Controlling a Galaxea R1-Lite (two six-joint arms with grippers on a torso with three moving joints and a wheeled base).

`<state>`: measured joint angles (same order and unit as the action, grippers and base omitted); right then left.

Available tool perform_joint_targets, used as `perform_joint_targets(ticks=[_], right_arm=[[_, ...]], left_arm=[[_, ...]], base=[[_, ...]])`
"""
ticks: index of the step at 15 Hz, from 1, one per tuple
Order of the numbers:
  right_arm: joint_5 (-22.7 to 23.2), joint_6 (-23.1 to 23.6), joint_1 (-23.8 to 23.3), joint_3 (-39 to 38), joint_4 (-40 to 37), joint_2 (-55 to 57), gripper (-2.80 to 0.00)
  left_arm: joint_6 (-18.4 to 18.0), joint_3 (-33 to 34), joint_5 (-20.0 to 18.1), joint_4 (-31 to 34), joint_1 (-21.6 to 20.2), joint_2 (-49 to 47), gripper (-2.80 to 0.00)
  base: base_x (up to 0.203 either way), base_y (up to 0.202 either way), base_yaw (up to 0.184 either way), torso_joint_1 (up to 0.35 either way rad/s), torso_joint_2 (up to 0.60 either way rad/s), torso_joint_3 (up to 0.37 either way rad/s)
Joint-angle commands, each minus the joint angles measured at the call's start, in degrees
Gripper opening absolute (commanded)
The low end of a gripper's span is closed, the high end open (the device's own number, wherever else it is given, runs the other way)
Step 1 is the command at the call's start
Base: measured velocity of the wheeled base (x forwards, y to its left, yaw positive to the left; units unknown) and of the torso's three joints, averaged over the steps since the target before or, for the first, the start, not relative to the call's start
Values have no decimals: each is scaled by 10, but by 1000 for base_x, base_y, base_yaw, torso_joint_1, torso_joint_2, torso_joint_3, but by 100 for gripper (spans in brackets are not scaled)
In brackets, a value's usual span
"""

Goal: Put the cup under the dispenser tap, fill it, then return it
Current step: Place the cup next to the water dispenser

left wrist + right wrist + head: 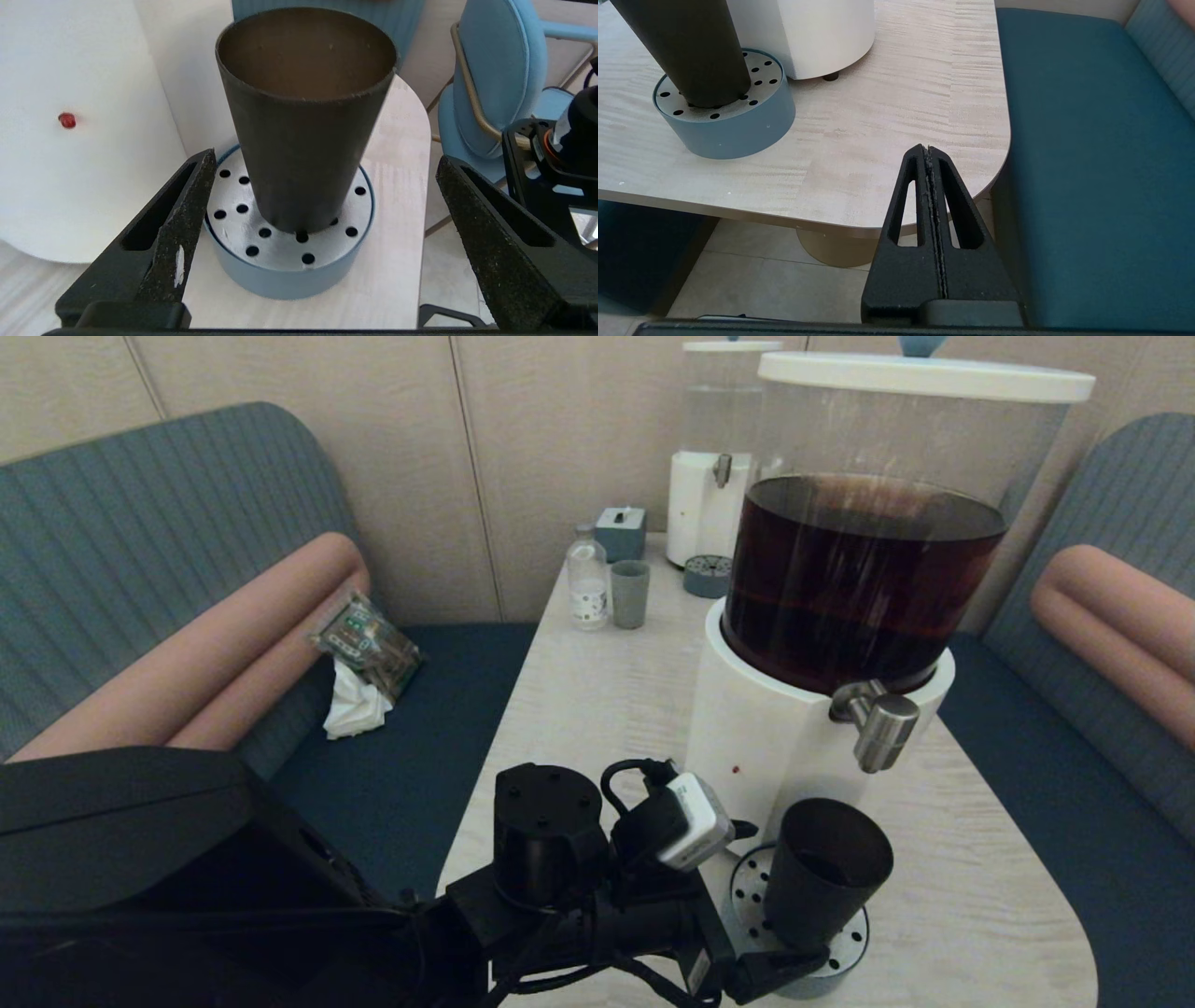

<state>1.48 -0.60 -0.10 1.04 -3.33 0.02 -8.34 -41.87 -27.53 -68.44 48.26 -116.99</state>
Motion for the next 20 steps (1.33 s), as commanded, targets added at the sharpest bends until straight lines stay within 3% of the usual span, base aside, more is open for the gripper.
perform_joint_targets(ticks=[1,20], right_arm=[[0,0,0,0,0,1,-280],[0,0,0,0,0,1,-280]], left_arm=[[2,-12,-2,-3,0,-9,0],[8,-120,15,47,3,-60,0]], base=[[0,0,0,0,0,0],[0,0,0,0,0,0]])
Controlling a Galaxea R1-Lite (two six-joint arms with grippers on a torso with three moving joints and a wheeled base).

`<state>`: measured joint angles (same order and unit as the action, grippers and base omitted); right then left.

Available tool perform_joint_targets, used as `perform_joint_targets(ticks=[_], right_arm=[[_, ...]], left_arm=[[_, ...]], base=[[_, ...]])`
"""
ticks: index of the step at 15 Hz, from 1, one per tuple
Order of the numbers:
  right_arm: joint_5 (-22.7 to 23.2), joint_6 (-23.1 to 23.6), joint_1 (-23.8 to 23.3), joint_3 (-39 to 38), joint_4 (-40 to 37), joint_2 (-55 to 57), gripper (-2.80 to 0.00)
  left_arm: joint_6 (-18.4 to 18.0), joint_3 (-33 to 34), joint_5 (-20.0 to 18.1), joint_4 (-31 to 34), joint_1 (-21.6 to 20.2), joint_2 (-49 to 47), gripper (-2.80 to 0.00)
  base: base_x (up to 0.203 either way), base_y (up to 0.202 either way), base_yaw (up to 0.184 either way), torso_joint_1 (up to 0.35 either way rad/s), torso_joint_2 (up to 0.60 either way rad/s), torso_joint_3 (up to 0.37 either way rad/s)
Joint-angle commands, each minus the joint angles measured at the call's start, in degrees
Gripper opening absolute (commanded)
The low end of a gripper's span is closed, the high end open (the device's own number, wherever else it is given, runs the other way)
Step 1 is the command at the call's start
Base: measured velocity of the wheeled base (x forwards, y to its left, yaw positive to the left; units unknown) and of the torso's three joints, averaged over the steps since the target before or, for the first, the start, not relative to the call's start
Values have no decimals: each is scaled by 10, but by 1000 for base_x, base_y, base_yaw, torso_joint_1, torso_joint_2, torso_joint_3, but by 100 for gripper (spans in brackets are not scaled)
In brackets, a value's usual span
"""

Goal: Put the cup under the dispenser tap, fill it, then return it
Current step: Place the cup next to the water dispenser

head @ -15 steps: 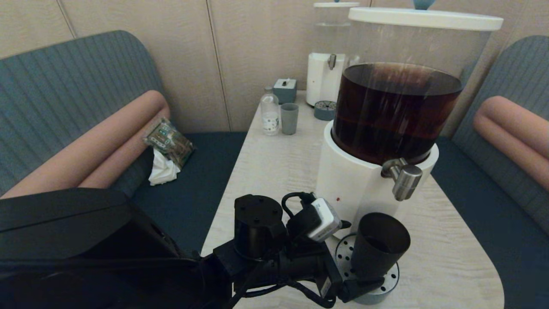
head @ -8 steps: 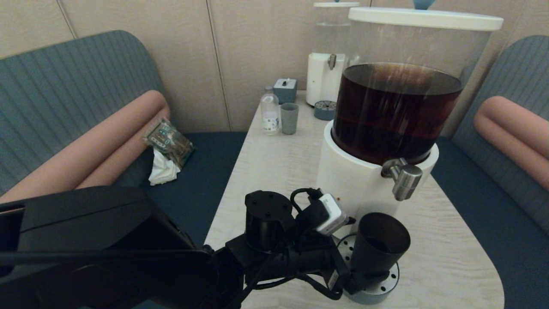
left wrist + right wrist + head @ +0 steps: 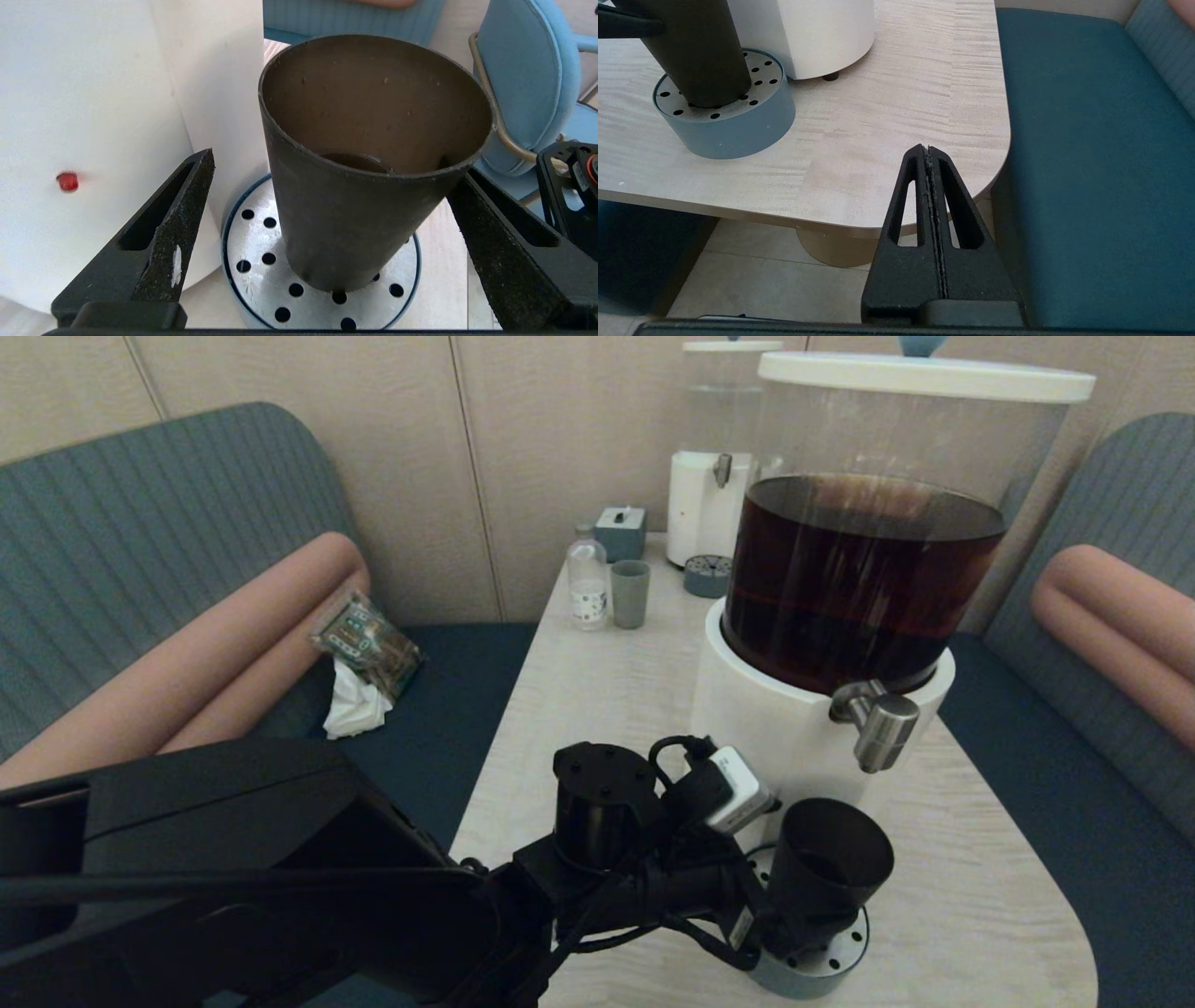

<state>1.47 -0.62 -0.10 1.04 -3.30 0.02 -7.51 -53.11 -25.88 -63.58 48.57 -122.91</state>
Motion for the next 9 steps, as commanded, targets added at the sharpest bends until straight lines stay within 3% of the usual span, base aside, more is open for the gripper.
perform_joint_targets(ticks=[1,9], right_arm=[[0,0,0,0,0,0,-280],[0,0,0,-1,0,1,-280]], left_arm=[[-1,-14,5,6,1,-5,0],[0,-48,18,10,13,-33,0]], base=[[0,0,0,0,0,0],[0,0,0,0,0,0]])
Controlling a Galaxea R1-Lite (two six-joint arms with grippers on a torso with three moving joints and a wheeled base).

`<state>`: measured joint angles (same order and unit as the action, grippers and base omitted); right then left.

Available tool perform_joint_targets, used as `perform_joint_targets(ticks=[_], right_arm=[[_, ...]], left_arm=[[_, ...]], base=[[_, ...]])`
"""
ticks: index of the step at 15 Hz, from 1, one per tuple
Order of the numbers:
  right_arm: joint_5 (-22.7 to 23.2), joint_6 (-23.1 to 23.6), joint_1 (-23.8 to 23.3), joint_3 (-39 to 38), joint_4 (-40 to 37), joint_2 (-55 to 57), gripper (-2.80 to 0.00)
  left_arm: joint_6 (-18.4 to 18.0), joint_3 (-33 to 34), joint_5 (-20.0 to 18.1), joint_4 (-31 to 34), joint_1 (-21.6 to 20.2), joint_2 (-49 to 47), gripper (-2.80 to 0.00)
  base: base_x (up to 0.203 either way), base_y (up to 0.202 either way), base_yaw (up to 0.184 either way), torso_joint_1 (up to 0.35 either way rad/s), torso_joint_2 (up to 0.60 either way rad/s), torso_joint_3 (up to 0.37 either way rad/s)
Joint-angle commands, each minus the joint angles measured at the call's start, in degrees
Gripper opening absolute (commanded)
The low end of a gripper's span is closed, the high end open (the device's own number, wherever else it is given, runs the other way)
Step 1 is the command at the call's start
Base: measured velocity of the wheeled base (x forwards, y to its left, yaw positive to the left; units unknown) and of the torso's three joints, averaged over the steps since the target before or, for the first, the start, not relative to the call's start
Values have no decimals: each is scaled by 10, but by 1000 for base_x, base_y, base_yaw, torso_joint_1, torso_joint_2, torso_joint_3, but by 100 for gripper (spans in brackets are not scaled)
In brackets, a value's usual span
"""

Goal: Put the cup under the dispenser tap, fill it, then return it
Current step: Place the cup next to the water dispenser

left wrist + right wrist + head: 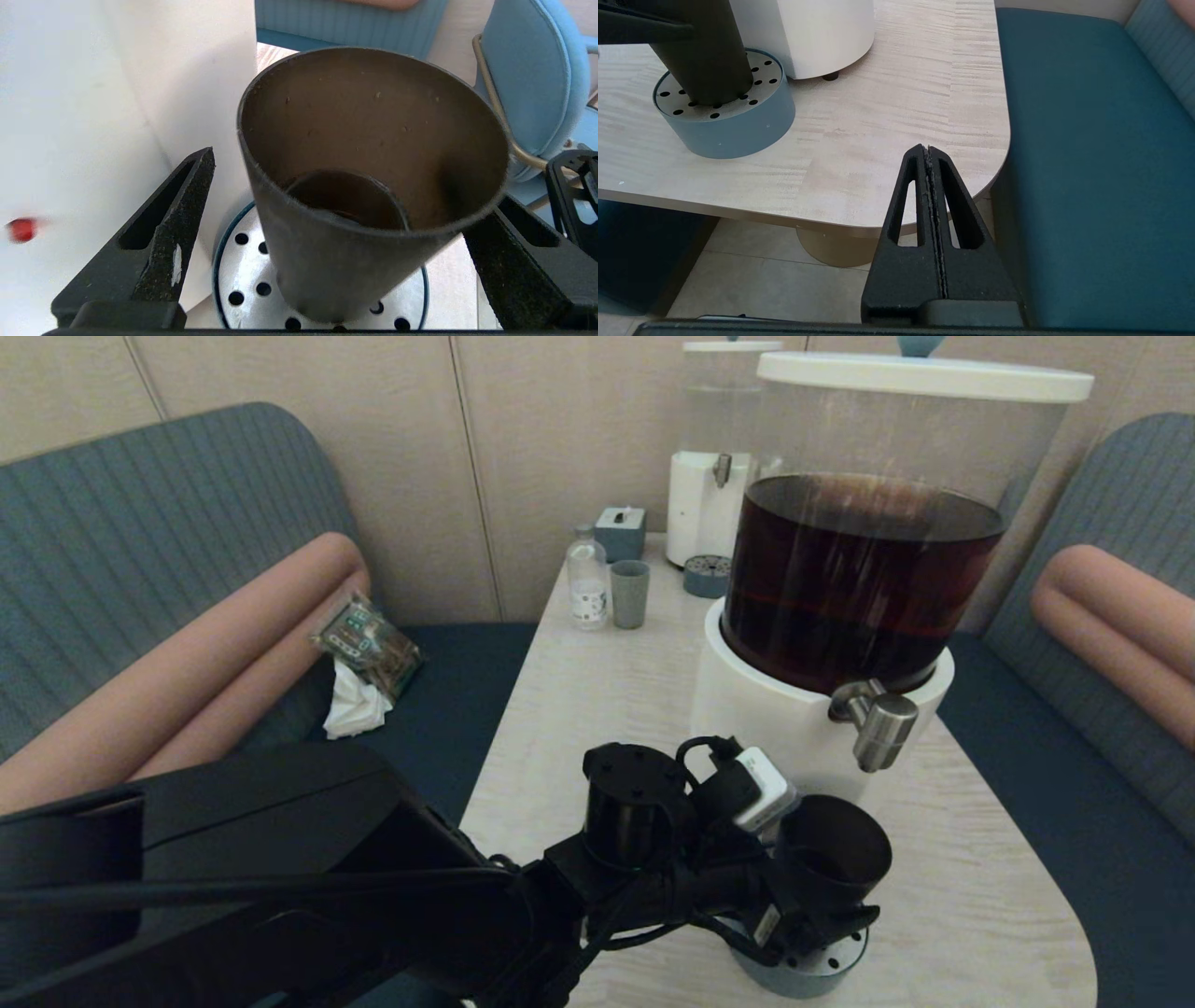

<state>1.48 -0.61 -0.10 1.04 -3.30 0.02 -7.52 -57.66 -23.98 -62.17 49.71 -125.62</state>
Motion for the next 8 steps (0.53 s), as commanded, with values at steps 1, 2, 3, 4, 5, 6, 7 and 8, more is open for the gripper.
perform_joint_targets(ticks=[1,2,3,4,5,6,7,8], right_arm=[[0,0,0,0,0,0,-280],[0,0,0,0,0,0,-280],[0,0,0,0,0,1,-280],[0,0,0,0,0,0,-280],[0,0,0,0,0,0,-280],[0,0,0,0,0,0,-280],[0,0,0,0,0,1,-280],[0,0,0,0,0,0,-280]], left_arm=[[0,-3,-1,-4,2,-9,0],[0,-3,-1,-4,3,-12,0],[0,-5,-1,-4,3,-13,0],[1,-8,-1,-4,3,-15,0],[1,-10,-1,-3,4,-16,0],[1,-10,-1,-3,3,-17,0],[5,-10,-1,-3,4,-17,0],[6,-10,-1,-3,4,-17,0]], base=[[0,0,0,0,0,0],[0,0,0,0,0,0],[0,0,0,0,0,0],[0,0,0,0,0,0],[0,0,0,0,0,0],[0,0,0,0,0,0],[0,0,0,0,0,0],[0,0,0,0,0,0]])
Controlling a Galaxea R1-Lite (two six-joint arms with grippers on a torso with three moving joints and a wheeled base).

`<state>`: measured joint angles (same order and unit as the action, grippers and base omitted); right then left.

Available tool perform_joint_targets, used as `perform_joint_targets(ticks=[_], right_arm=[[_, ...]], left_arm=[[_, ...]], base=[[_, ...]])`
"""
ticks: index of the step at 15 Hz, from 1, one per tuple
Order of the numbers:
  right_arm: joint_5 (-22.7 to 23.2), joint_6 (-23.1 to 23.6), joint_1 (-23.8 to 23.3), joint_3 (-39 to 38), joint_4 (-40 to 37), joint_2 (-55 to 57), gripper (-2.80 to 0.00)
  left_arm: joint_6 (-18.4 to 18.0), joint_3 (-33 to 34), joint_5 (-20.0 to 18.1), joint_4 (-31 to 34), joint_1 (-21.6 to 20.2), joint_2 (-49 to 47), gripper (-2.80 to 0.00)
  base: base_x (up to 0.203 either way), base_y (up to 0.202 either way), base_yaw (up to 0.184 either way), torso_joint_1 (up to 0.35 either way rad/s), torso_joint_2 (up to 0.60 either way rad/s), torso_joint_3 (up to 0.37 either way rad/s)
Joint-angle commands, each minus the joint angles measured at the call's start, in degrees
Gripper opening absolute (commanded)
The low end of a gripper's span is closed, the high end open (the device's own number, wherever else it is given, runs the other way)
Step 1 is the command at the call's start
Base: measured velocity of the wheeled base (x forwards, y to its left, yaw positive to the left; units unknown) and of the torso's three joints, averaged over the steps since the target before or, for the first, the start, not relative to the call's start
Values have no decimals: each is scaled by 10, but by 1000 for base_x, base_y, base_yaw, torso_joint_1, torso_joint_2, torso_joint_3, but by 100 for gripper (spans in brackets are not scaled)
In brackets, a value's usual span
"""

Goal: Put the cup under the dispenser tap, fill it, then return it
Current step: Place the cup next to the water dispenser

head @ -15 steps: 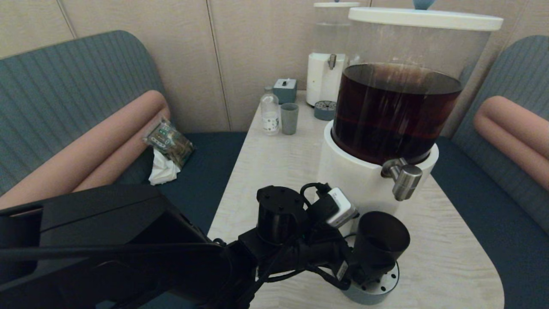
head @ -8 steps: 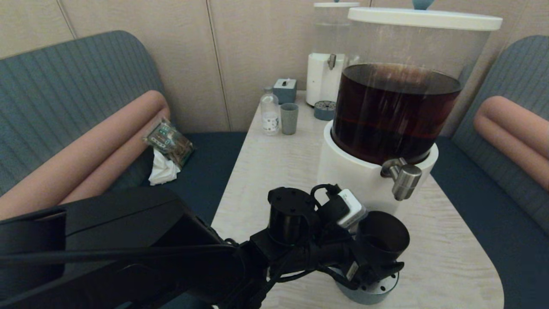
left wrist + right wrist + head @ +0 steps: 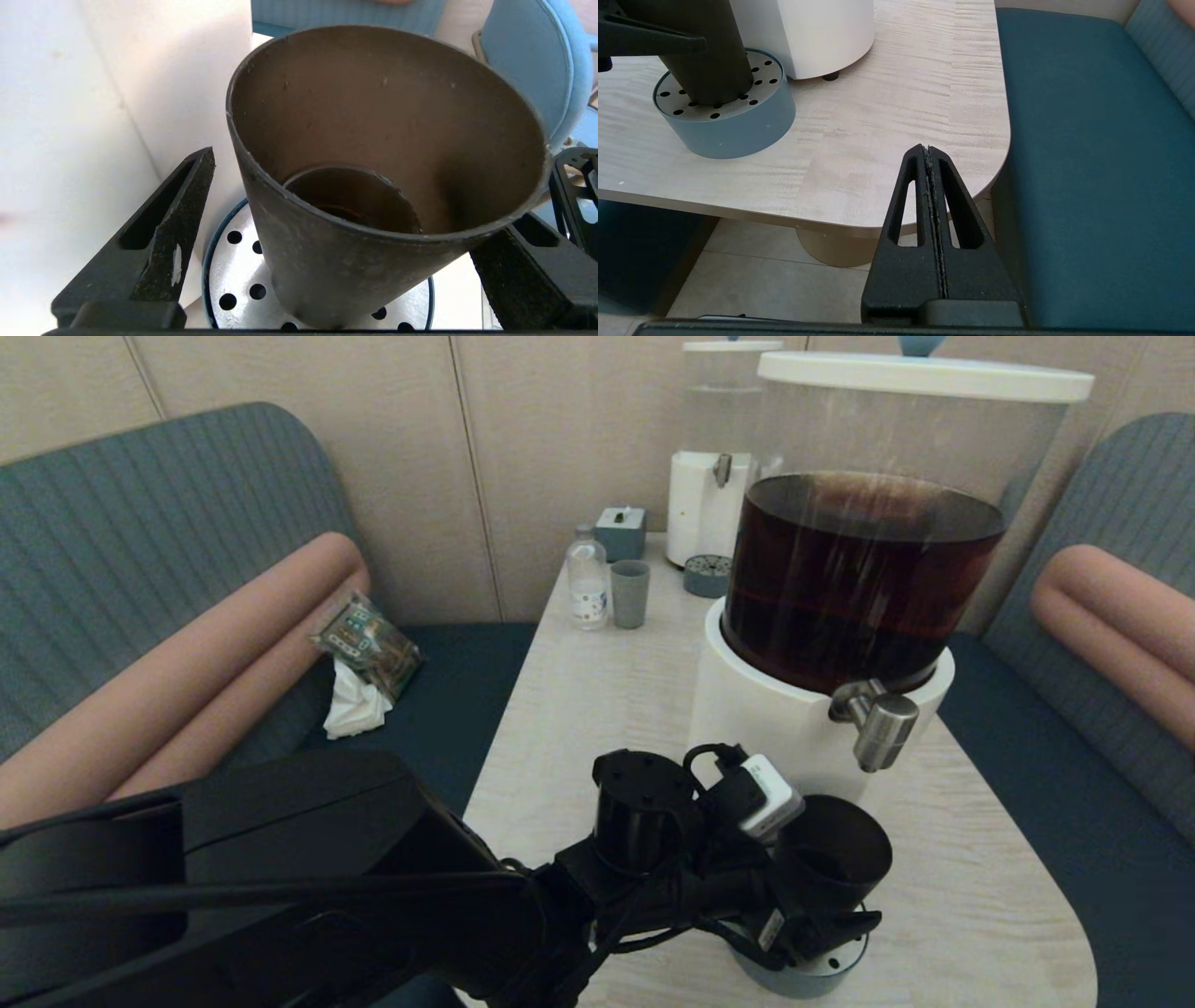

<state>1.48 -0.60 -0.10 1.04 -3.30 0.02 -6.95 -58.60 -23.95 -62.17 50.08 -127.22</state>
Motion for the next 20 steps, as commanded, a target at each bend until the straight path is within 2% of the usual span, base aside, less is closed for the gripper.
perform_joint_targets(ticks=[1,16,17,20], right_arm=[[0,0,0,0,0,0,-280],[0,0,0,-1,0,1,-280],[0,0,0,0,0,1,-280],[0,0,0,0,0,1,-280]], left_arm=[[0,-2,-1,-3,0,-2,0],[8,-25,7,5,4,-18,0],[8,-27,7,5,4,-19,-280],[14,-27,7,4,4,-19,-280]], base=[[0,0,0,0,0,0],[0,0,0,0,0,0],[0,0,0,0,0,0],[0,0,0,0,0,0]])
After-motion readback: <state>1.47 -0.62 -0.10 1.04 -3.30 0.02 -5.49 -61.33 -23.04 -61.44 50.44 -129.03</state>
